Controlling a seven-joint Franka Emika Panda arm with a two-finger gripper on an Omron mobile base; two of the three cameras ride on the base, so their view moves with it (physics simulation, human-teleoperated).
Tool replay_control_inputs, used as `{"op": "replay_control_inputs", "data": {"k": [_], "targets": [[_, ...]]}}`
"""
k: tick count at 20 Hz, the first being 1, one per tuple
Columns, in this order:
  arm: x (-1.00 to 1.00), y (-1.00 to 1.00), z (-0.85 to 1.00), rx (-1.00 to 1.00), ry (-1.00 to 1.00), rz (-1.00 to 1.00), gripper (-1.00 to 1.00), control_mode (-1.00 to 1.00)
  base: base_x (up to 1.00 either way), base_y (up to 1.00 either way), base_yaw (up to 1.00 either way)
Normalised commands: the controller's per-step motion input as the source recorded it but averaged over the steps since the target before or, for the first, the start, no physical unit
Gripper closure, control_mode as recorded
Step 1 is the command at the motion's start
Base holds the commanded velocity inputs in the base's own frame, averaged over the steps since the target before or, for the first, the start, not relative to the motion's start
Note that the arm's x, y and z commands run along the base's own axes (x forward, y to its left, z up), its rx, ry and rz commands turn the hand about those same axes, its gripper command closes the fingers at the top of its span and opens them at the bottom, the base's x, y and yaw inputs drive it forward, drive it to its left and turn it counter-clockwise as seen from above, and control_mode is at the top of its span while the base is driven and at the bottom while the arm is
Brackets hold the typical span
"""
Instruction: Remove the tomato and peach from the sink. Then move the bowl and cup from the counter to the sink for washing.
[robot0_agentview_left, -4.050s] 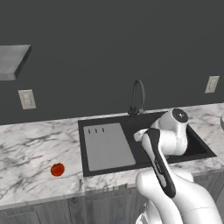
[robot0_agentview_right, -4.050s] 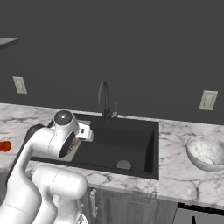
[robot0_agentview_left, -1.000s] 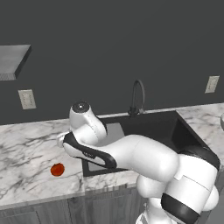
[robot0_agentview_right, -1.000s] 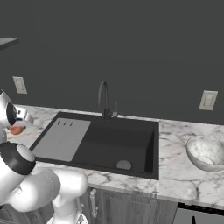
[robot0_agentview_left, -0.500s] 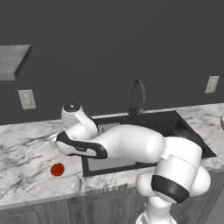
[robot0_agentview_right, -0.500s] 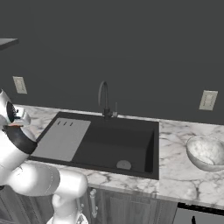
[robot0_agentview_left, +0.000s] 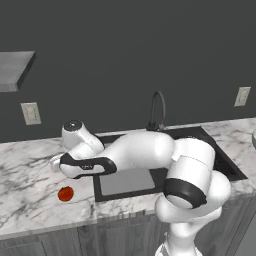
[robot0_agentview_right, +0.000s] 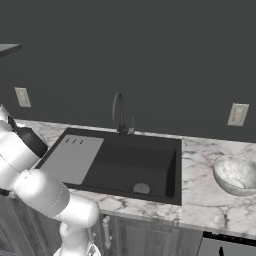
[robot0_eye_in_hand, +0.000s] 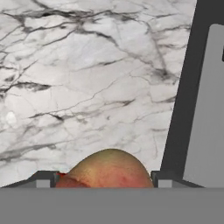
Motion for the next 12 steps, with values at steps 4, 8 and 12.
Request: {"op": "replay_control_inputs", "data": {"k": [4, 8, 12], "targets": [[0.18, 0.18, -0.18, -0.02, 0.10, 0.00, 1.00, -1.00, 0.00, 0.00, 0.00], [0.20, 0.14, -0.14, 0.00, 0.10, 0.00, 1.00, -1.00, 0.00, 0.00, 0.00], [0.16, 0.15, -0.17, -0.01, 0.08, 0.00, 1.00, -1.00, 0.00, 0.00, 0.00]]}}
